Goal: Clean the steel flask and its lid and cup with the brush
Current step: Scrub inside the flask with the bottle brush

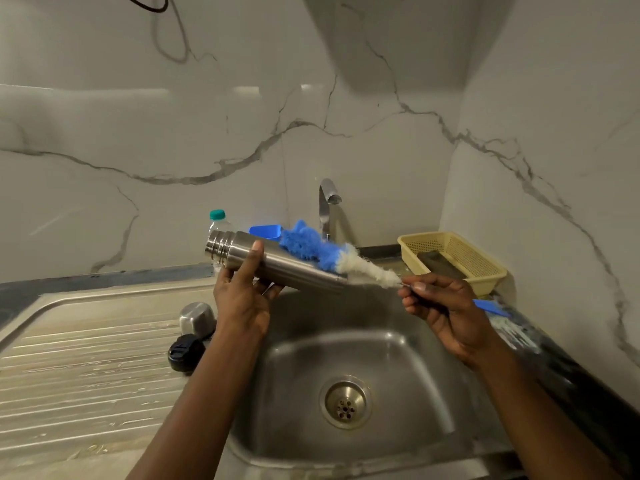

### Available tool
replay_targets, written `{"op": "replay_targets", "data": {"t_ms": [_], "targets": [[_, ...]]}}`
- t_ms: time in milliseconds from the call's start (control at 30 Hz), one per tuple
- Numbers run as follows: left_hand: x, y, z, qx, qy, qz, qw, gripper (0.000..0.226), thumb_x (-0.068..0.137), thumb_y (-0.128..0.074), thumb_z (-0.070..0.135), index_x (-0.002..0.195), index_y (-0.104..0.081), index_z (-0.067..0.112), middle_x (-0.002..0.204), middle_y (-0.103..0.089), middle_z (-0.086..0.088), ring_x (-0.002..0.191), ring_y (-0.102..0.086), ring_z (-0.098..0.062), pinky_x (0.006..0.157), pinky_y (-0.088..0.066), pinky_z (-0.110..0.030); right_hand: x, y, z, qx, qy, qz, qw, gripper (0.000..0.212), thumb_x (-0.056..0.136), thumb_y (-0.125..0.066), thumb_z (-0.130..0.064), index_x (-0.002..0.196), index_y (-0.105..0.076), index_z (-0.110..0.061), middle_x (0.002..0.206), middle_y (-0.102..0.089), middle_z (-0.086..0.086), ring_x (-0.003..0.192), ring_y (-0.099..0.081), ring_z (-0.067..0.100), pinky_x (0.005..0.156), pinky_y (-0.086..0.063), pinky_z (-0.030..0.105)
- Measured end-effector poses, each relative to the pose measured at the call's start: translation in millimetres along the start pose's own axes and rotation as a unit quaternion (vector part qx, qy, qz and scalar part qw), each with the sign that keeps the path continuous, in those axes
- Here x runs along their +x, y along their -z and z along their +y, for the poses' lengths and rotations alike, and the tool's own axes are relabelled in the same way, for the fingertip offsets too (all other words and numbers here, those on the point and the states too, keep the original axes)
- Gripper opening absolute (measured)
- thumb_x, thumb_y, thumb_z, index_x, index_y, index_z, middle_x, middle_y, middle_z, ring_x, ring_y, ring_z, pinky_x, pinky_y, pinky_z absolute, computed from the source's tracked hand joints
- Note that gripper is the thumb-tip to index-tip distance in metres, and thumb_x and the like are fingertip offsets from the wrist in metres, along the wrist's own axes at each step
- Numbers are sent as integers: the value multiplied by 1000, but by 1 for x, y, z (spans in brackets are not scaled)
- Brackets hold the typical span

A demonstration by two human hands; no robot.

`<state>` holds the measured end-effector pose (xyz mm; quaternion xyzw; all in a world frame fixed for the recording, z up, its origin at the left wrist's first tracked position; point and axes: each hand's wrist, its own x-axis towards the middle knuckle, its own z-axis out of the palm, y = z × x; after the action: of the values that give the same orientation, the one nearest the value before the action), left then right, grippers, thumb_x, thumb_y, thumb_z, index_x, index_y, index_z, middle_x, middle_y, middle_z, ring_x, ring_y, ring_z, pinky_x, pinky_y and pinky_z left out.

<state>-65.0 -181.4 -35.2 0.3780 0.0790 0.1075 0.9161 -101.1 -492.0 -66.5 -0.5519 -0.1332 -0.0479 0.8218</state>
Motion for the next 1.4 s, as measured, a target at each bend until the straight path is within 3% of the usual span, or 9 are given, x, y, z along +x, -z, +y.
{"op": "replay_targets", "data": {"t_ms": [200, 333, 533, 700, 767, 900, 1100, 1267, 1400], "targets": [[9, 5, 0, -17, 4, 9, 1000, 55, 89, -81, 18, 138, -58, 14, 130, -71, -13, 115, -73, -34, 89, -63, -56, 0, 8, -6, -2, 9, 18, 1000, 59, 54, -100, -38, 97, -81, -2, 88, -77, 21, 74, -75, 22, 68, -62, 27], [2, -1, -11, -5, 28, 0, 1000, 42, 92, -79, 16, 129, -60, 16, 127, -70, -12, 114, -72, -34, 94, -60, -59, 2, -1, 2, -15, 2, 5, 1000, 32, 71, -83, -22, 98, -82, -4, 91, -76, 21, 79, -75, 23, 71, -63, 28], [8, 4, -3, -7, 1, 8, 1000, 55, 90, -81, 20, 139, -57, 13, 131, -71, -13, 115, -73, -34, 82, -66, -51, -4, 16, -9, -7, 12, 22, 1000, 25, 72, -83, -17, 94, -82, -4, 84, -77, 18, 70, -74, 20, 64, -62, 26], [5, 5, -9, -15, 18, 0, 1000, 54, 90, -81, 19, 138, -57, 12, 133, -70, -15, 118, -71, -37, 88, -63, -58, -4, 8, -7, -11, 10, 14, 1000, 18, 78, -71, -11, 92, -82, -5, 82, -76, 18, 70, -73, 20, 65, -62, 26], [7, 6, -3, -23, 7, 9, 1000, 54, 90, -81, 19, 138, -58, 13, 133, -70, -15, 118, -71, -37, 86, -64, -56, -7, 18, -14, -7, 14, 20, 1000, 23, 74, -79, -18, 92, -83, -6, 82, -77, 17, 69, -73, 19, 64, -62, 26], [10, 10, 5, -41, -7, 5, 999, 55, 90, -81, 20, 140, -58, 14, 133, -70, -13, 116, -72, -35, 80, -66, -51, -10, 28, -16, -10, 11, 19, 1000, 53, 57, -97, -35, 96, -82, -3, 85, -76, 19, 71, -73, 21, 66, -62, 27], [5, 8, -5, -31, 4, 2, 1000, 54, 91, -80, 18, 140, -57, 13, 133, -69, -13, 118, -71, -36, 87, -64, -55, -11, 23, -14, -14, 3, 27, 1000, 60, 52, -101, -39, 96, -82, -3, 85, -76, 19, 71, -74, 20, 66, -62, 26], [12, 16, 8, -63, -15, 4, 998, 60, 87, -83, 21, 141, -57, 16, 133, -71, -13, 118, -71, -36, 94, -61, -60, -13, 23, -20, 5, 7, 46, 999, 27, 67, -80, -22, 88, -83, -7, 80, -76, 16, 66, -72, 18, 62, -61, 25], [7, 11, -4, -45, 5, 7, 999, 58, 89, -82, 18, 141, -56, 13, 134, -69, -14, 118, -71, -36, 93, -60, -61, -9, 9, -10, -16, -7, 29, 999, 27, 69, -77, -19, 91, -83, -4, 82, -76, 18, 69, -73, 20, 64, -62, 26]]}}
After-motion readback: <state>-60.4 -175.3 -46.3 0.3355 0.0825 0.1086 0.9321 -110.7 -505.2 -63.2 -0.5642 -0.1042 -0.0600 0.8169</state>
